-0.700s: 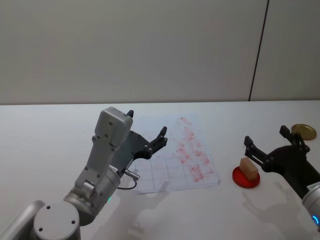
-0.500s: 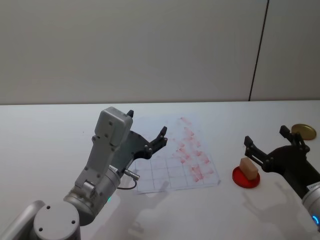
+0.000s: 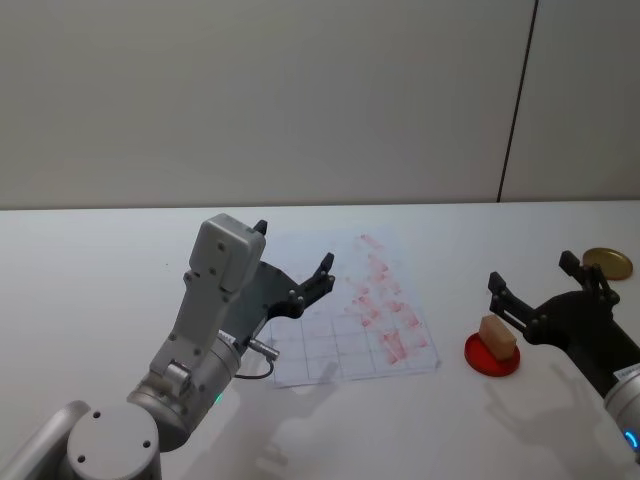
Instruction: Use the one hand to pick up the stamp and affix it onto the A4 paper.
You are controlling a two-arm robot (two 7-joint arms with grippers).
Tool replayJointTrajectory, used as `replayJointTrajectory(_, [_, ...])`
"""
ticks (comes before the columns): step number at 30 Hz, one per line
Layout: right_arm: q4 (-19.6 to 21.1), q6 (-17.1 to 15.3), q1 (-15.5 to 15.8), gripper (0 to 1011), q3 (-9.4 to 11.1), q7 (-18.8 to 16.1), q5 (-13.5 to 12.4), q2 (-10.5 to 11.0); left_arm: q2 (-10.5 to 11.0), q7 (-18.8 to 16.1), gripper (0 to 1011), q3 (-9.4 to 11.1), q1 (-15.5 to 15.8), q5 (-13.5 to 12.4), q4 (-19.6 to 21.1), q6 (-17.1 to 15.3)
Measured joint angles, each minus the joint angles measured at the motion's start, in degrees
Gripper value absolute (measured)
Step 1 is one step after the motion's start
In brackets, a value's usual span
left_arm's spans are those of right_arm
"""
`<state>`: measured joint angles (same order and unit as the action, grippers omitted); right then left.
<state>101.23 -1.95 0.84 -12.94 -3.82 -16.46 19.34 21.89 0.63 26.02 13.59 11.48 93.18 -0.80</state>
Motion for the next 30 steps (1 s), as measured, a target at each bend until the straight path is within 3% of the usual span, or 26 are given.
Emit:
replayJointTrajectory(19, [-0.10, -0.18, -0.06, 1001, 0.05, 0.00, 0.01, -0.02, 0.00, 0.00, 993, 0.00, 0.00, 0.00, 0.00, 0.00])
replayJointTrajectory(30, [-1.60, -5.24, -1.56, 1001, 0.17, 0.27, -0.24, -0.84, 0.00, 0.00, 993, 0.00, 0.00, 0.00, 0.00, 0.00])
